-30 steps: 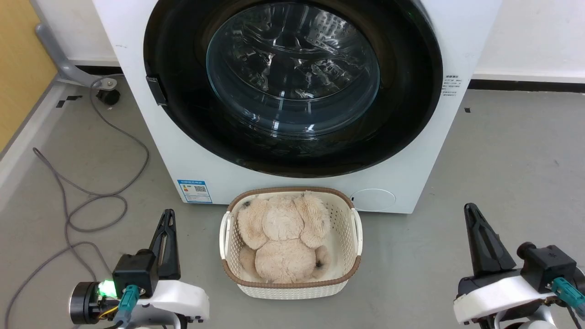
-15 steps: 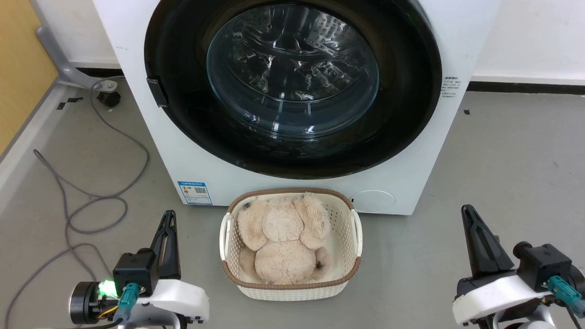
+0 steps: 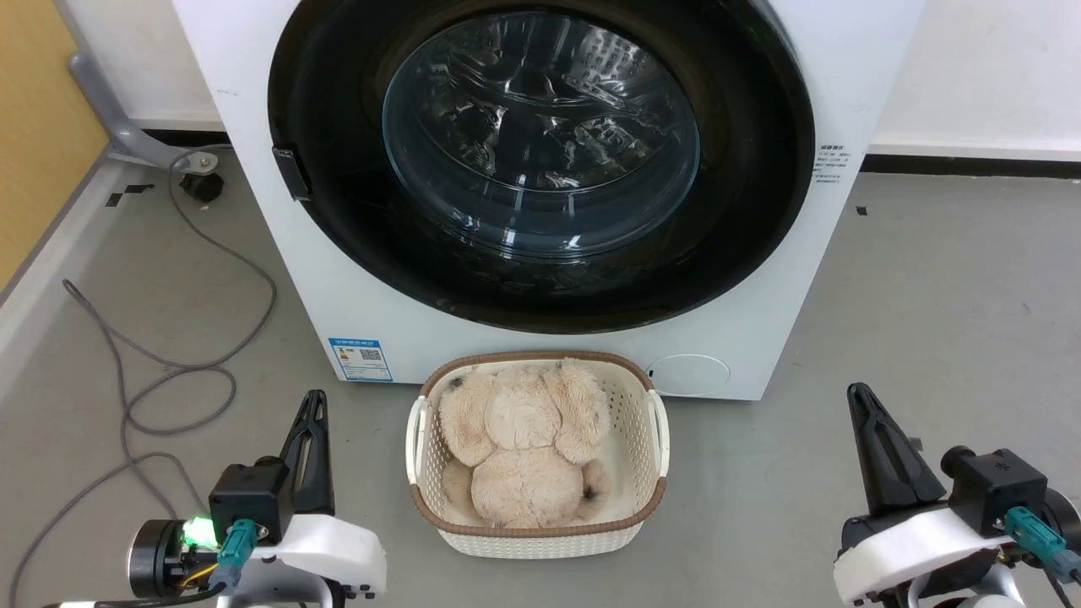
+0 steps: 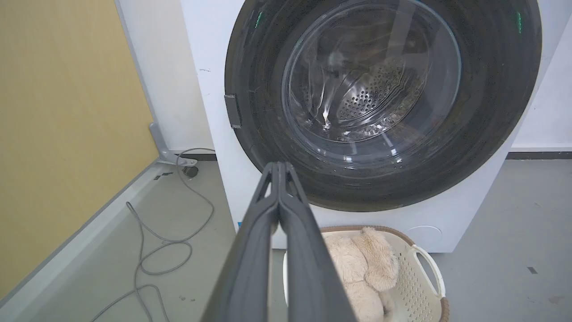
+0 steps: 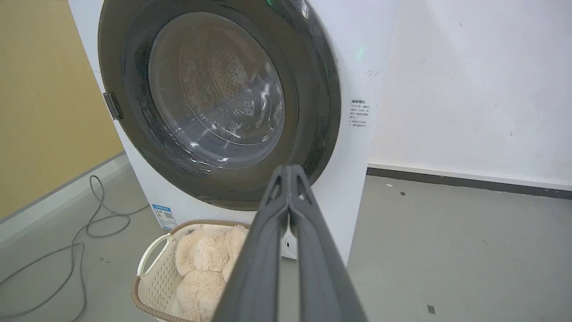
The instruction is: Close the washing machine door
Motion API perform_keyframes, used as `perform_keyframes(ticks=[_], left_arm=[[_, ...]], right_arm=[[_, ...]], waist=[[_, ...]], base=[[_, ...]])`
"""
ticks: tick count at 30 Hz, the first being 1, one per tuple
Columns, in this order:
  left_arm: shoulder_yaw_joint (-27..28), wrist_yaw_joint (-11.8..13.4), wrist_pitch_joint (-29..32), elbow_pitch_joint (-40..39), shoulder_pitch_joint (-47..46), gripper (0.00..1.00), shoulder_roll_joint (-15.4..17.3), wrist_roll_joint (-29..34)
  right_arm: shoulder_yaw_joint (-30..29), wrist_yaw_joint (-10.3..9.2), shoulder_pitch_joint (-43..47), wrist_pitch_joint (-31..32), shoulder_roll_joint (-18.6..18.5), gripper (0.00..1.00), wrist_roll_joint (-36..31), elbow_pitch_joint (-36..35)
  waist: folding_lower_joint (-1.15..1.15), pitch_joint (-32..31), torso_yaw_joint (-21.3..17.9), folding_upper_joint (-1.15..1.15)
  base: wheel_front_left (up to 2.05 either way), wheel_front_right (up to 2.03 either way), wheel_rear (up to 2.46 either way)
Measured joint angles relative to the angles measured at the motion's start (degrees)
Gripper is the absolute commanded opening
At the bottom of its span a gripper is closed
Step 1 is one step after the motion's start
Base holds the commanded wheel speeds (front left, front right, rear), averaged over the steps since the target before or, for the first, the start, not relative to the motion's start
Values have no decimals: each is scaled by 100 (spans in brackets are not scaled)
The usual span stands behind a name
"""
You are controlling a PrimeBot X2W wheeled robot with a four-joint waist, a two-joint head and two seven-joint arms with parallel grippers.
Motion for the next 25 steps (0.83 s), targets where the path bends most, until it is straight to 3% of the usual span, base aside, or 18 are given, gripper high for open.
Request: perform_keyframes(ticks=[25], left_arm=[[12,-103,288,-116,60,0,-1,1]], right_arm=[[27,0,58,274,0,0,-204,-108]], waist=[[0,-58,-3,0]], base=[[0,0,0]])
